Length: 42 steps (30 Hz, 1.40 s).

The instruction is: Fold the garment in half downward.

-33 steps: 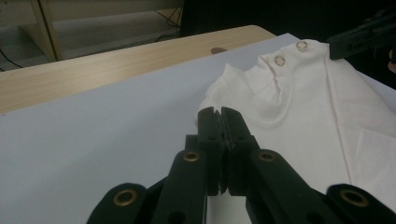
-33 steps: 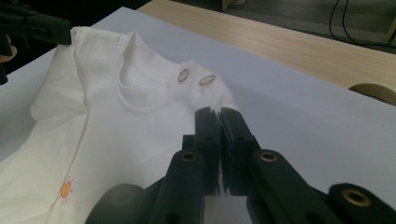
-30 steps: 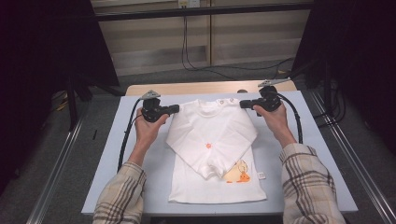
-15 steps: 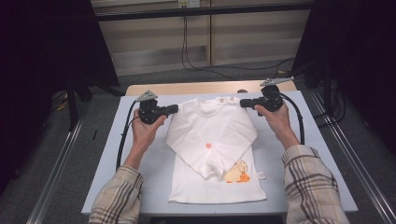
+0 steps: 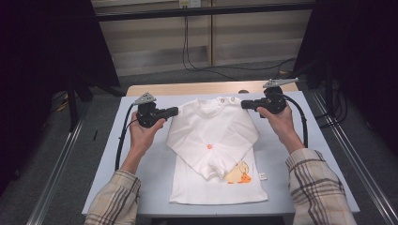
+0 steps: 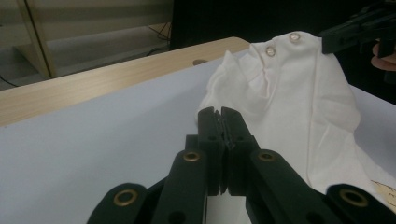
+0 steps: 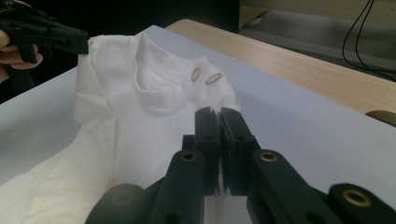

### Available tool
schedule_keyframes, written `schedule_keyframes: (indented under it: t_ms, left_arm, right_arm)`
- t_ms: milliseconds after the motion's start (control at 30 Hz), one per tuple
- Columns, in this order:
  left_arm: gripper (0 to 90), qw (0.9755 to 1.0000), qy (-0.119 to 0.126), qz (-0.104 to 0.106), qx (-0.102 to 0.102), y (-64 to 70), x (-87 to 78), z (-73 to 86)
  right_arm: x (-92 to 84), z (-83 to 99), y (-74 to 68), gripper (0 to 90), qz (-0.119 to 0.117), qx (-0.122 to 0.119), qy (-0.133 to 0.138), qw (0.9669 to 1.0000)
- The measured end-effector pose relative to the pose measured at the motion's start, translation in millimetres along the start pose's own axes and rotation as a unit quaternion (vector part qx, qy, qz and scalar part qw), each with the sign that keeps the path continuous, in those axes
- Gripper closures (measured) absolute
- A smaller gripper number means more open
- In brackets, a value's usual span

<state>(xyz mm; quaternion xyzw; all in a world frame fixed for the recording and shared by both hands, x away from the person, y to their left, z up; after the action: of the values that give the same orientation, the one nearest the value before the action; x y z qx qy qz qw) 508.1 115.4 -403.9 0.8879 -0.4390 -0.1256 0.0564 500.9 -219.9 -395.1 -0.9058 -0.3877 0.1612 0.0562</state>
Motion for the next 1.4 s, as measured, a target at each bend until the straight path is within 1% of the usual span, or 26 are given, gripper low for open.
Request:
schedule_keyframes:
  t_ms: [133,200,267,333,433,467,567,600,700,767,867,933,1033,1133,1200,1400]
  left_arm:
    - [88.1,1.0000,0.003,0.007,0.000,2.5,-3.4,-1.8]
    - [88.1,0.9999,-0.001,0.010,0.005,4.4,-5.2,-2.5]
    - [88.2,0.9999,-0.003,0.012,0.006,5.7,-7.1,-3.1]
    - [88.2,0.9999,0.002,0.011,0.005,6.5,-8.9,-3.8]
    - [88.4,0.9999,0.003,0.011,0.006,8.0,-12.4,-4.2]
    - [88.5,0.9999,0.001,0.011,0.009,8.3,-14.0,-4.3]
    - [88.7,0.9999,0.004,0.015,0.006,11.2,-16.5,-5.5]
    - [88.7,0.9998,0.002,0.018,0.007,12.6,-17.2,-6.1]
    - [89.0,0.9996,0.006,0.026,0.013,19.0,-20.4,-8.8]
    - [89.0,0.9995,0.006,0.027,0.016,21.9,-22.2,-9.8]
    - [89.1,0.9994,0.008,0.027,0.018,22.8,-25.3,-11.0]
    - [89.0,0.9995,0.009,0.028,0.011,24.2,-26.7,-10.7]
    - [89.0,0.9994,0.008,0.031,0.009,25.8,-28.5,-9.7]
    - [89.0,0.9993,0.008,0.033,0.011,27.9,-31.4,-9.6]
    - [89.1,0.9992,0.011,0.038,0.008,30.1,-33.9,-9.2]
    - [89.0,0.9989,0.012,0.043,0.013,38.2,-41.9,-6.6]
  right_arm:
    - [-4.3,0.2,-1.3,86.3,-0.002,0.000,0.002,1.0000]
    - [-6.2,0.9,-1.7,86.3,-0.003,0.003,0.003,1.0000]
    - [-8.7,1.5,-2.6,86.2,-0.004,0.002,0.003,1.0000]
    - [-11.2,2.0,-3.8,86.3,-0.004,0.004,0.006,1.0000]
    - [-15.4,2.7,-6.0,86.2,-0.005,0.003,0.008,1.0000]
    - [-16.4,2.8,-6.7,86.2,-0.006,0.002,0.009,0.9999]
    - [-20.3,3.3,-10.1,86.2,-0.008,0.001,0.013,0.9999]
    - [-21.0,3.5,-10.9,86.3,-0.008,0.001,0.013,0.9999]
    - [-23.8,3.7,-14.3,86.3,-0.010,0.000,0.017,0.9998]
    - [-25.9,4.1,-16.1,86.3,-0.012,-0.002,0.019,0.9997]
    - [-29.4,4.5,-18.0,86.4,-0.014,-0.002,0.022,0.9997]
    - [-32.1,5.2,-20.0,86.3,-0.017,-0.002,0.022,0.9996]
    - [-35.9,6.7,-23.4,86.3,-0.018,-0.006,0.021,0.9996]
    - [-39.0,8.0,-26.8,86.4,-0.021,-0.003,0.022,0.9995]
    - [-41.6,8.7,-28.7,86.3,-0.021,-0.005,0.021,0.9995]
    - [-47.7,11.0,-34.9,86.3,-0.026,-0.009,0.020,0.9994]
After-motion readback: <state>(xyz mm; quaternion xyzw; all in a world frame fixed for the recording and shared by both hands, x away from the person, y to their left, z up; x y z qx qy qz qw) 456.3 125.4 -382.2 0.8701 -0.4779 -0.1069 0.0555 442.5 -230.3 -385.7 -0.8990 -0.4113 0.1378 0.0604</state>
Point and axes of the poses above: each handheld gripper's, and its own axes: x roughly forward along the jaws, z roughly out of its underside, y roughly to its right, the point moved 6 cm from there along x, roughly forward along the jaws, and after that the axes turned 14 degrees about y, right-handed, at the moved point
